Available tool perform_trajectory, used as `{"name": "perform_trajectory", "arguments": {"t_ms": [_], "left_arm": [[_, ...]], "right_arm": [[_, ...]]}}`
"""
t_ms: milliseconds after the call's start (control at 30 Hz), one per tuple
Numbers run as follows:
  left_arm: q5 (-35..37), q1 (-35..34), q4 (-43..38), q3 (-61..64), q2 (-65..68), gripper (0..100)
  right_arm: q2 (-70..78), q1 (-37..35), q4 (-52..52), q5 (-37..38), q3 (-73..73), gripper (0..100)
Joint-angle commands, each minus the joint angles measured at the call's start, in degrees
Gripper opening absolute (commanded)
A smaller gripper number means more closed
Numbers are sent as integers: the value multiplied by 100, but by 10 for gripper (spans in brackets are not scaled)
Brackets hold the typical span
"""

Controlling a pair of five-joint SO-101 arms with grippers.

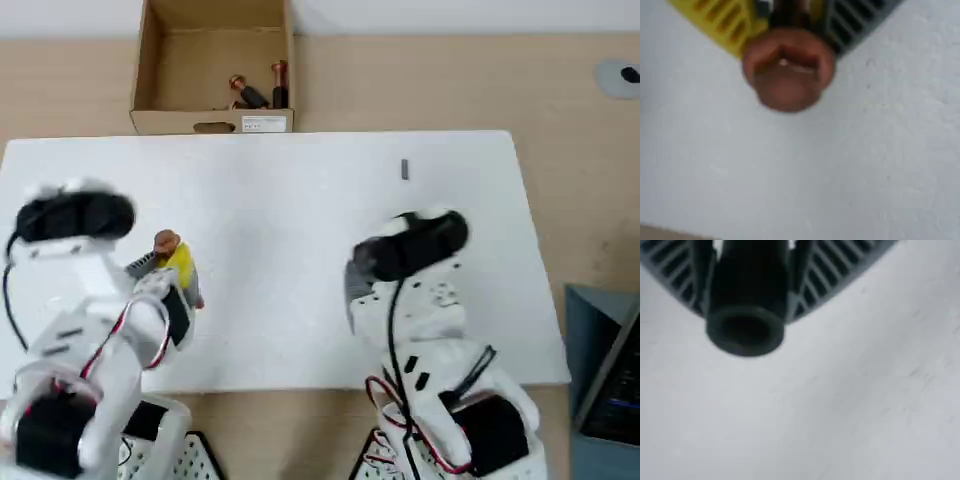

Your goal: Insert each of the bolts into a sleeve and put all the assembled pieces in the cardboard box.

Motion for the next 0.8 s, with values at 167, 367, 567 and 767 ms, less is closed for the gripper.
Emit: {"name": "perform_trajectory", "arguments": {"t_ms": [167, 367, 567, 767], "left_arm": [[1240, 105, -651, 26, -1358, 2], [1644, 114, -651, 26, -1640, 2], [2013, 879, -651, 26, -1640, 2], [2145, 1319, -651, 35, -1640, 2]], "right_arm": [[-48, -1174, -158, 26, 110, 9], [-48, -2018, -176, 35, 119, 9], [-48, -2536, -185, 299, 119, 9], [-48, -2589, -343, 721, 75, 9]]}}
